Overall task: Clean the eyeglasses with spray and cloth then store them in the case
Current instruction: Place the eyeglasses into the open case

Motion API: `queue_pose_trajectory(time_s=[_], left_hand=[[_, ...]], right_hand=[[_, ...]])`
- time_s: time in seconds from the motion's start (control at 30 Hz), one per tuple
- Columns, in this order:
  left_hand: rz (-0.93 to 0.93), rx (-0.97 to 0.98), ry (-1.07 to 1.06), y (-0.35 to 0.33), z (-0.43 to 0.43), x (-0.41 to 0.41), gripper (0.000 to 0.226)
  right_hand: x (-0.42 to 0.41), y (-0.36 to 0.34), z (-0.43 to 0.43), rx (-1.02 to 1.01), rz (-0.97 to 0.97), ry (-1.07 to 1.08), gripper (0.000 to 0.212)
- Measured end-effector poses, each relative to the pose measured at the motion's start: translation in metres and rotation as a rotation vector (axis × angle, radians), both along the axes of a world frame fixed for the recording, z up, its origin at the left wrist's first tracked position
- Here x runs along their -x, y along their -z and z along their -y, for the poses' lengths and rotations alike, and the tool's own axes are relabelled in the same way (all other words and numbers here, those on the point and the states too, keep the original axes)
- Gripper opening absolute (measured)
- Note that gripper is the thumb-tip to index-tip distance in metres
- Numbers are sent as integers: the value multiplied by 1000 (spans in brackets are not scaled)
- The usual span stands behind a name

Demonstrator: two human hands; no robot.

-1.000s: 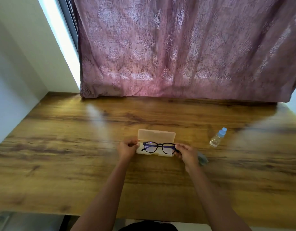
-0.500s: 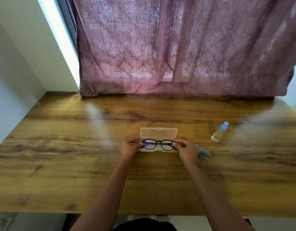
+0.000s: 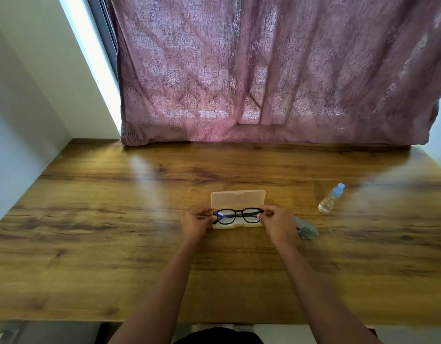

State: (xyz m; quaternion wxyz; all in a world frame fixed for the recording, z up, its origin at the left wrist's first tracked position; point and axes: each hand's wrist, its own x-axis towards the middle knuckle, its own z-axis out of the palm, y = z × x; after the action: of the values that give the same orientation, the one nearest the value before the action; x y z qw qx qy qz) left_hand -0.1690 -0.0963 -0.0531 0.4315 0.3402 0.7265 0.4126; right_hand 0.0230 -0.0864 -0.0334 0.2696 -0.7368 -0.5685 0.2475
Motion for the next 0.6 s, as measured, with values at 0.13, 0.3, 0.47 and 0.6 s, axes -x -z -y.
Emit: queue_pose_trajectory(time_s=[0.13, 0.3, 0.47, 0.6], left_hand=[[-40, -26, 5, -1, 1, -1, 30], [-116, -68, 19, 0, 4, -1, 23], [-158, -67, 60, -1, 4, -1, 18], [-227, -99, 123, -5, 4, 1, 23]], right_hand=[[3, -1, 1, -39, 41, 15, 27], [7, 0, 1, -55, 35, 41, 29], [4, 1, -1, -46, 28, -2, 31], [2, 0, -4, 3, 5, -39, 33]])
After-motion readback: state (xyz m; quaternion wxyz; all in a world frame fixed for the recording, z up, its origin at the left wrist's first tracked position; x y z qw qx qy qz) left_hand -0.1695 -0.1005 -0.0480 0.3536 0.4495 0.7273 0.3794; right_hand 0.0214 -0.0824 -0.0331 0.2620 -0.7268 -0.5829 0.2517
